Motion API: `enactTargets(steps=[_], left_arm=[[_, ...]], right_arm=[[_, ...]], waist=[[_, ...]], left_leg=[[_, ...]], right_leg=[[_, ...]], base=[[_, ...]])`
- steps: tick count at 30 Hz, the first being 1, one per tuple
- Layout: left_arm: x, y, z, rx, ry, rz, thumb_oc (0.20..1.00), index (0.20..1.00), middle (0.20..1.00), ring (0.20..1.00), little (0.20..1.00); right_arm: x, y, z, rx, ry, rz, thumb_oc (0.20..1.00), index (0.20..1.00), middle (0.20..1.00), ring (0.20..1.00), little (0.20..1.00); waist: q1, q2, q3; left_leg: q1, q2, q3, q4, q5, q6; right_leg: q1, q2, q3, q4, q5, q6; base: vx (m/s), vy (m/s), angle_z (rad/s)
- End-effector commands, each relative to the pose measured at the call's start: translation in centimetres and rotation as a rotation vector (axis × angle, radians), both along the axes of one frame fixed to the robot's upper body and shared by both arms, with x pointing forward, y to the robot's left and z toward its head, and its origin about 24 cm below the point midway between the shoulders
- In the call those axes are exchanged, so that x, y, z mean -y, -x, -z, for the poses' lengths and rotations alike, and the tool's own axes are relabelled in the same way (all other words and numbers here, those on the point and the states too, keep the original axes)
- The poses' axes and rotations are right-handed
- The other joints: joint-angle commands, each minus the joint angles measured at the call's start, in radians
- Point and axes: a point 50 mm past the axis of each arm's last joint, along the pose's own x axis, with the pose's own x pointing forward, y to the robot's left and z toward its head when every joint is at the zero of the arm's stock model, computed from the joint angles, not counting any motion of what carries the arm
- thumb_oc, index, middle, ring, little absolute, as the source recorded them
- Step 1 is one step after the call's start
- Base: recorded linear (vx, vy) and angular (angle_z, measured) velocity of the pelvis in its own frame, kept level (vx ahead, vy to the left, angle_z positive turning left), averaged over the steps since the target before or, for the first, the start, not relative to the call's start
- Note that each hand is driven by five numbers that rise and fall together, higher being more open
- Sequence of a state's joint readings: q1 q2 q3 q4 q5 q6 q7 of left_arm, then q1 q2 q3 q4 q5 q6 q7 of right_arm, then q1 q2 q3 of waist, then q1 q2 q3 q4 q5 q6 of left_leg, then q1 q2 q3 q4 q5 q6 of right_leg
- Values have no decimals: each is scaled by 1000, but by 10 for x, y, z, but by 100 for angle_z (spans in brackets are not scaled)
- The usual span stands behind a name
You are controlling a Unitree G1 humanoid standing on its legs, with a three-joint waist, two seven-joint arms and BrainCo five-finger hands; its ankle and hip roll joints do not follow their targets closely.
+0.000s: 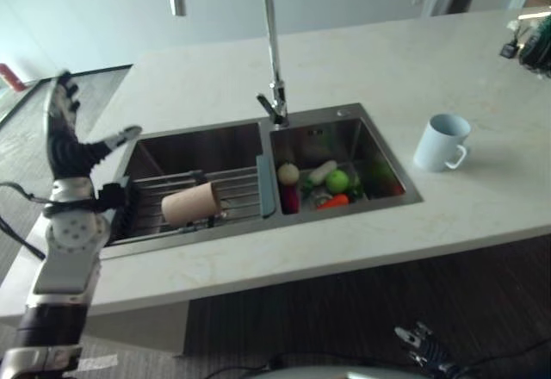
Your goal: Place the dishes in the dishwasher.
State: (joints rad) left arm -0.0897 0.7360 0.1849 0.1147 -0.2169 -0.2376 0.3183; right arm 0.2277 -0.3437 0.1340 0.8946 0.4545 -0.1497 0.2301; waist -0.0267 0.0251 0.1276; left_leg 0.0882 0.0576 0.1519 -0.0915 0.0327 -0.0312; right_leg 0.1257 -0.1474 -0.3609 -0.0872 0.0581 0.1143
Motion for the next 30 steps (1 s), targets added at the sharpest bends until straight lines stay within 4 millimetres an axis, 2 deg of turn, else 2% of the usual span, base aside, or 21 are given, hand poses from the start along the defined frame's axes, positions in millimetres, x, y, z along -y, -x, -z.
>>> enactTargets(steps=[1,5,12,16,22,30], left_arm=[[-12,-6,-30,48,-145,-20,1000,1000,1000,1000,1000],[3,-19,-24,-45,-215,72,1000,1000,1000,1000,1000],[8,-31,-7,-209,-274,133,1000,1000,1000,1000,1000],[-1,-31,9,-349,-302,134,1000,1000,1000,1000,1000],[-11,-27,13,-509,-462,171,1000,1000,1000,1000,1000],[-32,-23,3,-611,-607,106,1000,1000,1000,1000,1000]], right_arm=[[-1,-33,-8,90,9,-45,1000,1000,1000,1000,1000],[4,-40,-13,118,16,-53,1000,1000,1000,1000,1000],[8,-52,-22,162,25,-71,1000,1000,1000,1000,1000],[9,-57,-26,177,24,-82,1000,1000,1000,1000,1000],[14,-61,-30,185,7,-74,1000,1000,1000,1000,1000],[21,-66,-34,190,-54,9,1000,1000,1000,1000,1000]], waist=[[23,-17,79],[15,-19,99],[4,-19,131],[3,-14,147],[4,-1,163],[7,18,181]], left_leg=[[17,3,35,4,-93,-1],[-2,7,44,4,-81,-2],[-22,11,55,4,-65,-2],[-33,8,56,7,-57,-1],[-47,5,55,15,-51,0],[-71,-5,53,21,-47,2]], right_leg=[[4,-18,25,26,-96,53],[-21,-15,39,28,-87,55],[-50,-15,49,42,-82,56],[-62,-15,52,47,-79,57],[-74,-20,51,58,-77,58],[-92,-29,42,65,-72,63]], base=[[-47,26,1],[-58,31,0],[-46,36,-7],[-24,7,-1],[-7,11,1],[-10,25,0]])
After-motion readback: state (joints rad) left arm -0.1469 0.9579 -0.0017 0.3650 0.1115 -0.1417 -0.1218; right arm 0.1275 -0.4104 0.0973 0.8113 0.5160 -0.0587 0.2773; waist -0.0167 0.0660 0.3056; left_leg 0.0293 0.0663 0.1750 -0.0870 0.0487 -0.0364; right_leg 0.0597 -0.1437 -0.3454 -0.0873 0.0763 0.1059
